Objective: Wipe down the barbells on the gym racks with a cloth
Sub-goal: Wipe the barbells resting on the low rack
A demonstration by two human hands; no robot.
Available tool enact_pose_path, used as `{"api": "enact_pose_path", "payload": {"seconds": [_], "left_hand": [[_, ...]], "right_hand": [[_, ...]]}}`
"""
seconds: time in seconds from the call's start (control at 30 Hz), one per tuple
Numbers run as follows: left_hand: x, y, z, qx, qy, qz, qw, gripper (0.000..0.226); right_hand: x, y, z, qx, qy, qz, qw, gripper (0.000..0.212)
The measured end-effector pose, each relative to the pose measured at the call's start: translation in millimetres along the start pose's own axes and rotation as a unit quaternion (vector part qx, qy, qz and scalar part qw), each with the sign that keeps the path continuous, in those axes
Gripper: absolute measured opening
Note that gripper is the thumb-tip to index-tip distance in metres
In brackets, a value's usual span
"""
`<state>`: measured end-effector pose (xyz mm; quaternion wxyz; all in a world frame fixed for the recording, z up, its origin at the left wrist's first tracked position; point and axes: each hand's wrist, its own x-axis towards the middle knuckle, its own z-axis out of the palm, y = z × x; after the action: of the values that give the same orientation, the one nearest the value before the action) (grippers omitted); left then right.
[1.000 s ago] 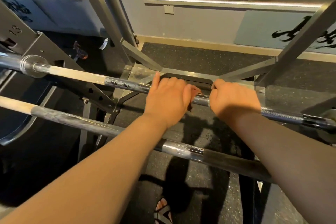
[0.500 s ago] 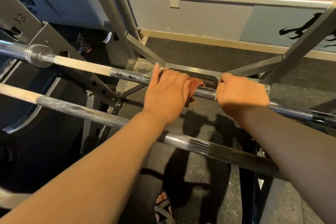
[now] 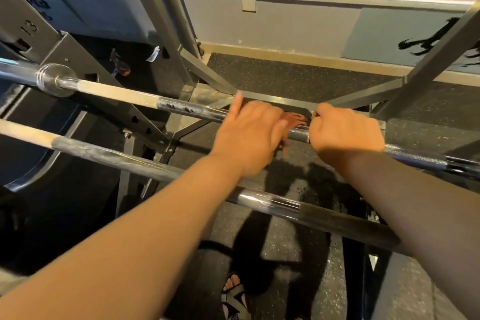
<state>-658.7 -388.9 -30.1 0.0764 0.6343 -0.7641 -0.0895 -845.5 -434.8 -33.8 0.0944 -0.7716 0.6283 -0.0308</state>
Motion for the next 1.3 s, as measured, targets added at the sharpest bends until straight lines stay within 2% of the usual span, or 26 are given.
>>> {"api": "enact_pose_path", "payload": {"seconds": [0.1,0.17,0.23,0.33,0.43,0.5,0.57,0.67,0.77,0.83,0.93,1.07,1.17,1.3], "left_hand": [[6.6,-20.0,-6.0,-0.002,0.035,-0.131,0.991,0.044],[13.6,-12.2,-4.1,0.005,0.024,-0.185,0.982,0.046],[17.6,9.4,1.9,0.006,0.003,-0.177,0.984,0.044],[11.3,40.9,12.8,-0.015,0.009,-0.084,0.996,0.039],[0.6,32.2,8.3,-0.010,0.004,-0.017,1.000,0.039],[-5.0,12.1,0.8,0.021,0.012,-0.008,1.000,0.040],[-9.0,-10.9,-6.4,0.022,0.026,-0.043,0.998,0.044],[-6.3,-31.4,-8.9,-0.003,0.050,-0.157,0.986,0.045],[13.6,-5.2,-1.8,-0.011,0.042,-0.258,0.965,0.047],[23.8,28.0,6.4,0.019,0.038,-0.233,0.972,0.049],[23.7,59.5,16.7,0.013,0.054,-0.102,0.993,0.042],[11.7,30.3,9.9,-0.035,0.025,-0.033,0.999,0.038],[-2.7,-13.9,1.4,-0.040,0.054,-0.071,0.995,0.040],[0.0,-46.0,-8.4,-0.022,0.077,-0.202,0.976,0.035]], "right_hand": [[0.4,1.0,1.9,-0.009,0.005,-0.011,1.000,0.022],[1.2,1.5,2.0,-0.013,0.004,-0.013,1.000,0.022],[1.8,0.6,2.1,-0.014,0.004,-0.012,1.000,0.024],[1.4,-2.4,0.7,-0.021,0.003,-0.004,1.000,0.024],[0.2,-3.0,-0.6,-0.023,0.003,0.001,1.000,0.023],[-0.7,-2.3,-1.9,-0.020,0.000,0.001,1.000,0.022],[-0.5,-2.0,-2.9,-0.018,-0.004,0.000,1.000,0.023],[0.6,-2.2,-3.2,-0.013,-0.009,-0.005,1.000,0.027],[1.6,-0.9,-1.7,-0.008,-0.007,-0.009,1.000,0.028],[2.9,-1.6,-0.8,-0.002,-0.013,-0.004,1.000,0.027],[3.8,-0.2,2.5,-0.024,-0.023,0.003,0.999,0.022],[2.5,1.8,2.5,-0.008,-0.004,-0.004,1.000,0.025],[0.7,1.7,0.3,-0.006,0.002,-0.008,1.000,0.023],[2.2,0.8,0.6,-0.013,-0.002,-0.009,1.000,0.023]]}}
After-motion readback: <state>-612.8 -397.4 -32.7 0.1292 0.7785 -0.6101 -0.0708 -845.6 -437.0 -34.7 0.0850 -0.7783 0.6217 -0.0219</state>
